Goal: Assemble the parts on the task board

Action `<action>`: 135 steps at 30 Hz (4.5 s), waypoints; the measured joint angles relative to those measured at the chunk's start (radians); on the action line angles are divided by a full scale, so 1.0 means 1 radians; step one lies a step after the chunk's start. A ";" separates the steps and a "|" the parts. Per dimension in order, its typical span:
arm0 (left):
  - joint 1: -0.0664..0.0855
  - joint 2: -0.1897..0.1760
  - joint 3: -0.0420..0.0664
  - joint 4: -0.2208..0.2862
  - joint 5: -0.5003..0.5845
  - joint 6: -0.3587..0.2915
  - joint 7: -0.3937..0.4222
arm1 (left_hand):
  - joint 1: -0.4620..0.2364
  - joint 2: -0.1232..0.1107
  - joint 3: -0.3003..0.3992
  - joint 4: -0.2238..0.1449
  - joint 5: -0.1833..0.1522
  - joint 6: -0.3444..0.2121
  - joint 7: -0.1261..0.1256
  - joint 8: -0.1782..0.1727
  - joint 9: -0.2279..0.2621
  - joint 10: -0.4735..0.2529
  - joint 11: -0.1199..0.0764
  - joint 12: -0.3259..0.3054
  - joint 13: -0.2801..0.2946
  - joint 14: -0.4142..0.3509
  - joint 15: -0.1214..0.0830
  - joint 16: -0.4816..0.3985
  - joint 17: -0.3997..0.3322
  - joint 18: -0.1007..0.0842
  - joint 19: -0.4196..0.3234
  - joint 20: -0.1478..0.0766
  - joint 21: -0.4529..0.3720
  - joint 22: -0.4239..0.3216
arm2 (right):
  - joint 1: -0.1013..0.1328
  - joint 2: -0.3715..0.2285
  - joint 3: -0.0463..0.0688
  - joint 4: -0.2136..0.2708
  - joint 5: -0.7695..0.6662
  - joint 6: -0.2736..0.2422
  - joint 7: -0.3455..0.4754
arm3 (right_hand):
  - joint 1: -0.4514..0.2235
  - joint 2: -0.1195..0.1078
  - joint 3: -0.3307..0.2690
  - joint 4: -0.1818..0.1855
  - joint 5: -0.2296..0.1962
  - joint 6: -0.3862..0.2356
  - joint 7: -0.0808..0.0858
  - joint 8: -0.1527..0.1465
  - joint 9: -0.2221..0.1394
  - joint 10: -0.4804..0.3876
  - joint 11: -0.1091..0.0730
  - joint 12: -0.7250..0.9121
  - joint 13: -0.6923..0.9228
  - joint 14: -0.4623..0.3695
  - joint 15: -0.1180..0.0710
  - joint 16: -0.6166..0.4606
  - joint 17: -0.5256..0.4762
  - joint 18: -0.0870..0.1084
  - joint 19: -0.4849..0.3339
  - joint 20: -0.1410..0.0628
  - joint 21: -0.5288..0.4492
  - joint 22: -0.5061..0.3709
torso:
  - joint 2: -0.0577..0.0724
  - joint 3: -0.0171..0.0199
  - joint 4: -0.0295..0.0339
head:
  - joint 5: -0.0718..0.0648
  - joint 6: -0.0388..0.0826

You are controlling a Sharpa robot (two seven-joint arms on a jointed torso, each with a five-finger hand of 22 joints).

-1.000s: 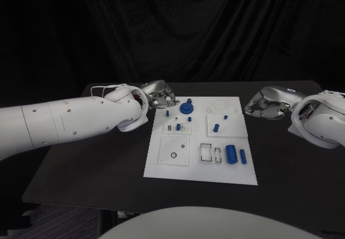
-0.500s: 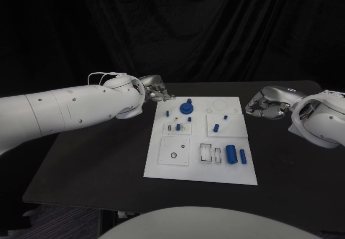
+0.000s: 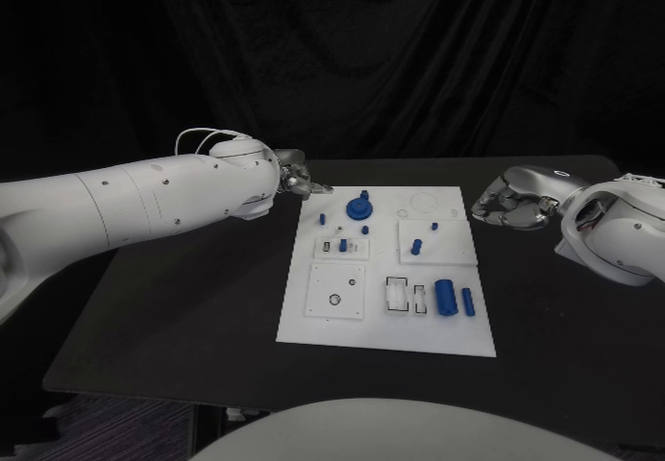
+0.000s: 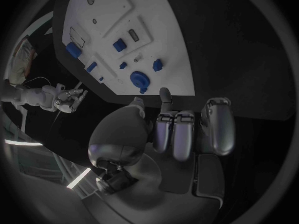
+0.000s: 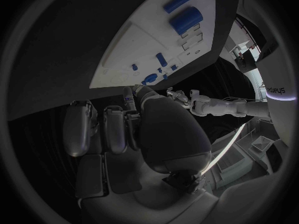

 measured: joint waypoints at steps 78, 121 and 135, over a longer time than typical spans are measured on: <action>-0.078 0.113 0.000 -0.156 0.005 0.088 0.040 | 0.197 0.020 0.014 -0.008 0.225 0.000 0.007 -0.087 -0.052 0.000 0.000 0.000 0.000 0.000 0.000 0.000 0.000 0.000 -0.015 0.007 -0.035 0.000 | -0.004 0.002 0.000 -0.001 0.004 0.010 -0.001 | 0.000 0.000 0.000 0.000 0.000 0.000 0.000 0.000 0.000 0.000 0.000 -0.004 0.001 0.000 0.000 0.000 0.000 0.000 0.000 0.000 -0.005 0.000 | 0.000 0.0006 0.0001 | 0.002 0.000; -0.083 0.084 0.000 -0.129 0.067 0.060 0.077 | 0.281 -0.157 0.495 -0.050 0.378 0.048 -0.002 -0.105 -0.019 0.004 -0.004 0.000 0.000 0.000 0.000 0.000 0.000 0.000 -0.018 -0.004 -0.034 0.000 | -0.004 0.000 0.000 0.001 0.004 0.046 -0.009 | 0.000 0.000 0.006 -0.006 0.000 0.004 -0.004 0.000 0.000 0.000 0.000 -0.008 0.001 0.000 0.000 -0.012 0.000 0.000 0.000 0.000 -0.021 0.001 | 0.000 -0.0002 0.0019 | 0.004 0.000; -0.083 -0.045 0.000 0.082 0.250 -0.020 0.051 | 0.268 -0.170 0.525 -0.061 0.378 0.046 -0.004 -0.103 -0.012 0.004 -0.004 0.000 0.000 0.000 0.000 0.000 0.000 0.000 -0.018 -0.004 -0.034 0.000 | -0.004 -0.009 0.000 0.003 0.004 0.057 -0.019 | 0.000 0.000 0.006 -0.006 0.000 0.004 -0.004 0.000 0.000 0.000 0.000 -0.008 0.001 0.000 0.000 -0.012 0.000 0.000 0.000 0.000 -0.021 0.001 | -0.001 -0.0005 0.0010 | 0.006 0.000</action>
